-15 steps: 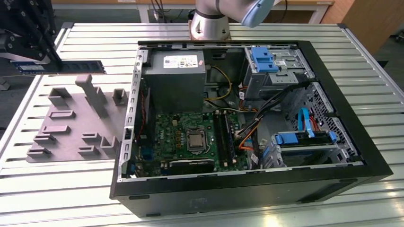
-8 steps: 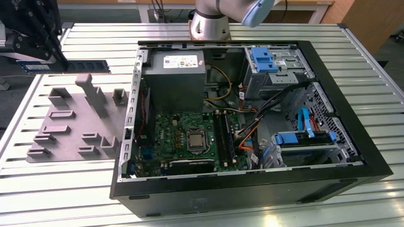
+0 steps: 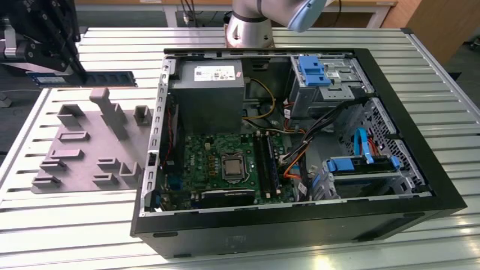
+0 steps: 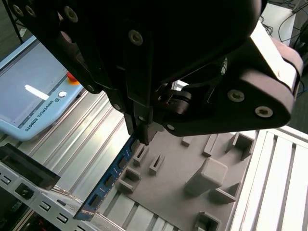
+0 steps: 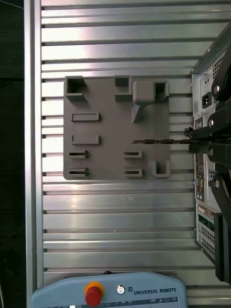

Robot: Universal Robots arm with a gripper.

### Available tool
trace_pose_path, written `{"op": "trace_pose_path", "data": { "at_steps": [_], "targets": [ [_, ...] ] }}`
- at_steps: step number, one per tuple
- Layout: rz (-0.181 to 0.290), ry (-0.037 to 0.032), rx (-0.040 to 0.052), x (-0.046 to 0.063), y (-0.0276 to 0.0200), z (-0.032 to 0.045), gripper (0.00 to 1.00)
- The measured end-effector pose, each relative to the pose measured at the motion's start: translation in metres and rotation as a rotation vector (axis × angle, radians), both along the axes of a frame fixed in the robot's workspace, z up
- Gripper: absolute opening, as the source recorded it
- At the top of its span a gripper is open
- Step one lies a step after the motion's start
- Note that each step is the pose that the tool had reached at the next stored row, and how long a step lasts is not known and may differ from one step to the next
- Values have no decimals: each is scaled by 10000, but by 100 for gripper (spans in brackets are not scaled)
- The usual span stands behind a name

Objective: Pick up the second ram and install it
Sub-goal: 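Pick up the second ram and move it above second insertion slot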

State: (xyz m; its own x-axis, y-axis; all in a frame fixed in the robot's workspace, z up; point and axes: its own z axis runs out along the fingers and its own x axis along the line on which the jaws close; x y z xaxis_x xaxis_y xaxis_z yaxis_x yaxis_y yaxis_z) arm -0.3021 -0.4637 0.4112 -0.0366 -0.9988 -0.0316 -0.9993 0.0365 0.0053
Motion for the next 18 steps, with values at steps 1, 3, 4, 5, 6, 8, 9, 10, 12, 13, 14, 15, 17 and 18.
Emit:
{"op": "trace_pose_path", "data": {
  "at_steps": [1,3,4,5,6,8,9,10,12,13,14,15,17,18],
  "targets": [
    [0,-1,1,9,0,-1,14],
    [0,-1,1,26,0,-1,14],
    [0,-1,1,36,0,-1,14],
    [0,0,1,46,0,-1,14],
    [0,0,1,55,0,-1,14],
    [1,-1,1,73,0,-1,14],
    [0,0,1,81,0,0,14],
    [0,-1,0,89,0,-1,14],
    [0,-1,1,106,0,0,14],
    [0,0,0,115,0,0,14],
    [1,-1,1,123,0,-1,14],
    [0,0,0,132,0,0,14],
    [0,-1,0,150,0,-1,14],
    [0,-1,1,160,0,-1,14]
  ]
}}
